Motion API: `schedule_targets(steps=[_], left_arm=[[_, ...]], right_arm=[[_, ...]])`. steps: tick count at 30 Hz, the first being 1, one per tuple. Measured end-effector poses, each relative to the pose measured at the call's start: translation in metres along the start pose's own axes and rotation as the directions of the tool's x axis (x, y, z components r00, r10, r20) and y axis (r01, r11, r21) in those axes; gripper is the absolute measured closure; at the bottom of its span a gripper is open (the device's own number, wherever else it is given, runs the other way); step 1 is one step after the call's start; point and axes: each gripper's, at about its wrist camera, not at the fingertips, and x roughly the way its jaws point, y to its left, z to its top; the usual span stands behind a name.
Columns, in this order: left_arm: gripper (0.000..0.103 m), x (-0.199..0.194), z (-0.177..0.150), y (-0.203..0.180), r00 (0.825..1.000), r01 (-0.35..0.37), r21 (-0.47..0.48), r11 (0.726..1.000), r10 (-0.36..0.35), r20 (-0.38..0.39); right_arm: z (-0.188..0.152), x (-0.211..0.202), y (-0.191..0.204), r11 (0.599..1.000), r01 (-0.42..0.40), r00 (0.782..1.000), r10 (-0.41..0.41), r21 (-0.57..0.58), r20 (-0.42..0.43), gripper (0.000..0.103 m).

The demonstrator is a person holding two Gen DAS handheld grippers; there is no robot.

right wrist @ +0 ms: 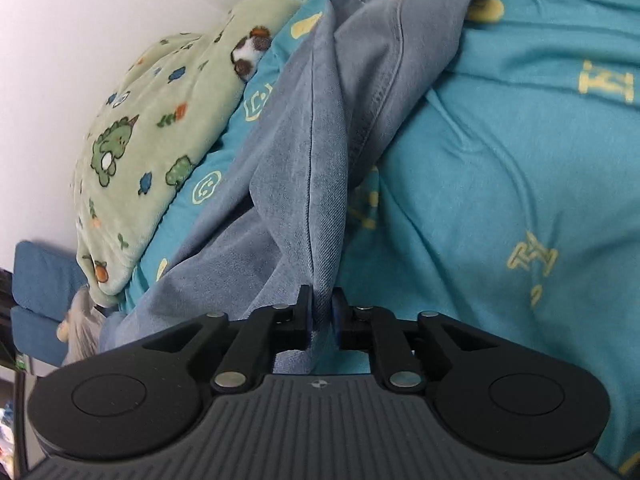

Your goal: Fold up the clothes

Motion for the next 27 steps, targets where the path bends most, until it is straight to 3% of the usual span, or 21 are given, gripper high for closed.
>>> schedule_targets(steps=[3, 6, 9, 11, 15, 19, 24, 27], left_arm=[[0.096, 0.002, 0.000, 0.001, 1.000, -0.003, -0.006, 1.000, 0.003, -0.004], [0.096, 0.002, 0.001, 0.000, 1.000, 0.004, -0.008, 1.000, -0.004, -0.001], [0.096, 0.002, 0.002, 0.001, 1.000, 0.010, -0.029, 1.000, -0.010, -0.003], [0.096, 0.003, 0.003, 0.001, 1.000, 0.016, -0.045, 0.999, -0.016, -0.003], [0.096, 0.000, 0.005, -0.002, 1.000, 0.029, -0.054, 0.998, -0.029, 0.003], [0.096, -0.002, 0.006, -0.006, 0.999, 0.042, -0.062, 0.997, -0.041, 0.015], [0.096, -0.003, 0.007, -0.011, 0.998, 0.060, -0.053, 0.997, -0.059, 0.025], [0.096, 0.000, 0.006, -0.012, 0.998, 0.054, -0.044, 0.998, -0.053, 0.027]], right_arm=[[0.007, -0.012, 0.008, 0.996, 0.034, 0.998, -0.028, -0.088, 0.062, 0.071], [0.023, -0.016, 0.015, 0.985, 0.041, 0.995, -0.026, -0.165, 0.092, 0.062], [0.055, -0.015, 0.016, 0.974, 0.026, 0.994, -0.002, -0.224, 0.108, 0.042], [0.080, -0.011, 0.012, 0.969, 0.033, 0.993, -0.004, -0.246, 0.115, 0.036], [0.127, 0.007, -0.001, 0.963, 0.085, 0.988, -0.047, -0.258, 0.150, 0.036], [0.154, 0.036, -0.013, 0.949, 0.089, 0.985, -0.038, -0.301, 0.169, 0.036], [0.173, 0.072, -0.009, 0.955, -0.008, 0.987, 0.056, -0.297, 0.153, 0.036], [0.184, 0.093, 0.005, 0.928, 0.059, 0.983, 0.010, -0.368, 0.183, 0.036]])
